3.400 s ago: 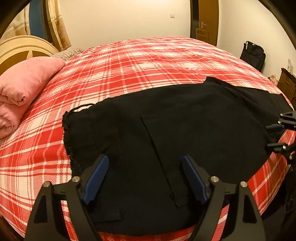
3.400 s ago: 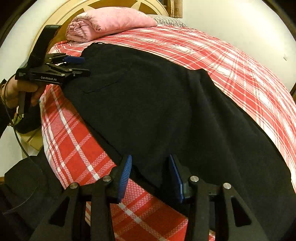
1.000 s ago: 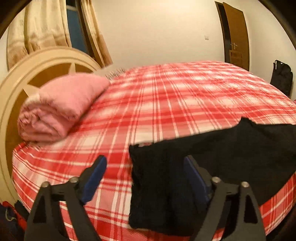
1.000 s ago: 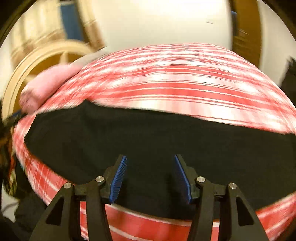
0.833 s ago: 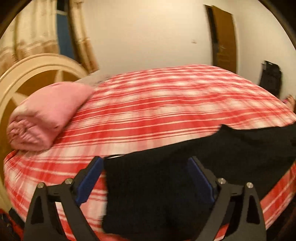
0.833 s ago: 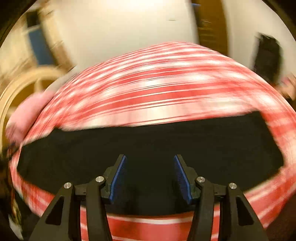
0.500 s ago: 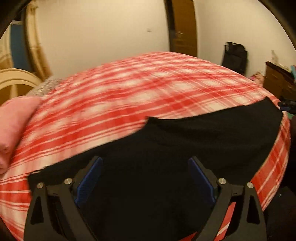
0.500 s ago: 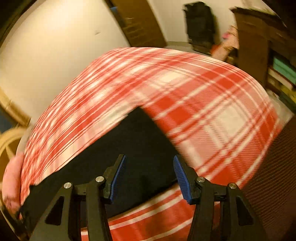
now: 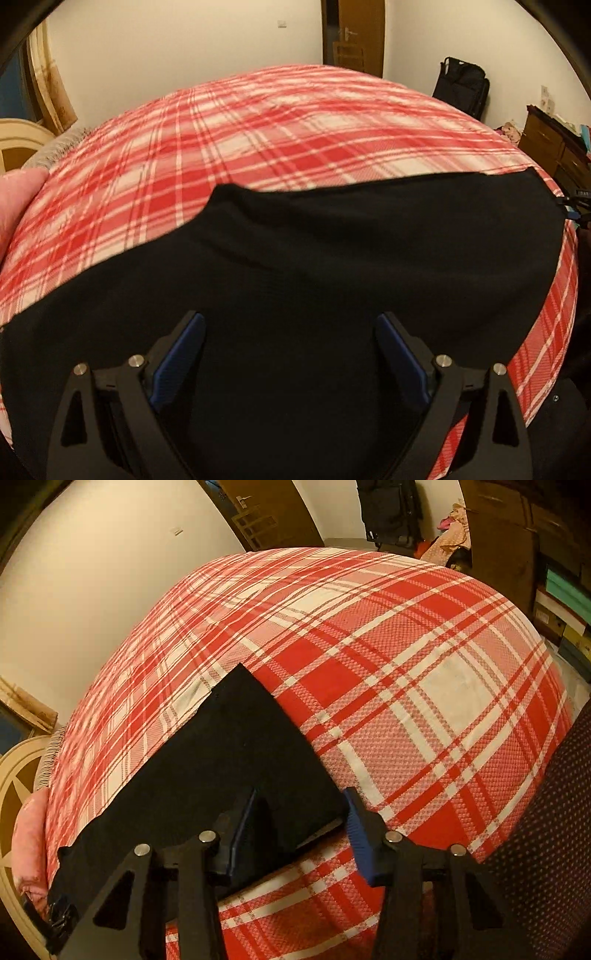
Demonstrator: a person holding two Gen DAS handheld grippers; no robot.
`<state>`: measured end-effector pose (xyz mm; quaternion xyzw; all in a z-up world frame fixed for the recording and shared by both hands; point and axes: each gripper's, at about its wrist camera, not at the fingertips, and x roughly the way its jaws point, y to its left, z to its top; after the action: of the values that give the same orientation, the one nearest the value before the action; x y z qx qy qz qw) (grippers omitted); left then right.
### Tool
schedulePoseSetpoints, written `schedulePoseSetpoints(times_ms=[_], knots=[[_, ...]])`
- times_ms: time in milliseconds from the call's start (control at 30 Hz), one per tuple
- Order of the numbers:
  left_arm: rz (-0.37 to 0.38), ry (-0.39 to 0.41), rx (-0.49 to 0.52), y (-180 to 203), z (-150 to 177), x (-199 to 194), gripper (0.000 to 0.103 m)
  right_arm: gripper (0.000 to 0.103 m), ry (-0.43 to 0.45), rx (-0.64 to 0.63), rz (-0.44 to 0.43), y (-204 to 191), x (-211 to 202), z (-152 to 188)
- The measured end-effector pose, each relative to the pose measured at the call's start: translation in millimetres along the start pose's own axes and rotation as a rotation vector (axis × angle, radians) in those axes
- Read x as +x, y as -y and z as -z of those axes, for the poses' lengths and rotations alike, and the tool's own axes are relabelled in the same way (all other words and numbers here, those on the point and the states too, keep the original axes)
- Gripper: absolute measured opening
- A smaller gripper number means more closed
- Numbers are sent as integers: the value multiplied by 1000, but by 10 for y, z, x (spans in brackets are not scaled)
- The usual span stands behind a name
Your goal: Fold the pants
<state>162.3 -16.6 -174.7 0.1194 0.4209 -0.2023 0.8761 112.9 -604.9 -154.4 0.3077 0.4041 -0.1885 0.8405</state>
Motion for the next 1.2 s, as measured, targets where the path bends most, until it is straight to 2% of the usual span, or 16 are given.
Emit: schedulePoseSetpoints(times_ms=[167, 300, 467, 533, 633, 733, 900, 967, 1000, 1067, 1100, 1133, 1167, 1200], knots=[[7, -5, -9, 11, -6, 11, 96, 38, 8, 24, -15, 42, 28, -18], [46, 9, -30, 65, -49, -56, 96, 28, 21, 3, -10, -4, 36, -29], [82, 41, -6, 232, -144, -178, 96, 21, 101, -55, -33, -192, -140, 3], [130, 48, -14, 292, -205, -225, 96, 12, 146, -128, -35, -391, -255, 38], [197, 51, -21, 402, -284, -250, 96, 11, 187, -265, -62, -799, -398, 139], [278, 46, -34, 574, -407, -211, 96, 11, 179, -408, -52, -1225, -357, 331], [449, 10, -67, 1015, -624, 30, 94, 11, 143, -549, -8, -1548, -99, 656], [511, -3, -83, 1174, -688, 117, 92, 11, 144, -541, 13, -1469, -50, 658], [563, -16, -95, 1302, -737, 193, 90, 11, 147, -496, 11, -1353, -74, 576], [591, -39, -88, 1515, -797, 276, 89, 12, 162, -368, 18, -1042, -150, 338], [593, -43, -78, 1586, -810, 284, 89, 13, 160, -291, 19, -858, -179, 220], [598, -50, -57, 1706, -834, 303, 89, 22, 161, -173, 43, -560, -219, 62], [599, -52, -46, 1771, -842, 303, 89, 33, 164, -109, 64, -366, -251, -16], [599, -53, -36, 1838, -852, 307, 89, 60, 153, -63, 71, -194, -257, -83]])
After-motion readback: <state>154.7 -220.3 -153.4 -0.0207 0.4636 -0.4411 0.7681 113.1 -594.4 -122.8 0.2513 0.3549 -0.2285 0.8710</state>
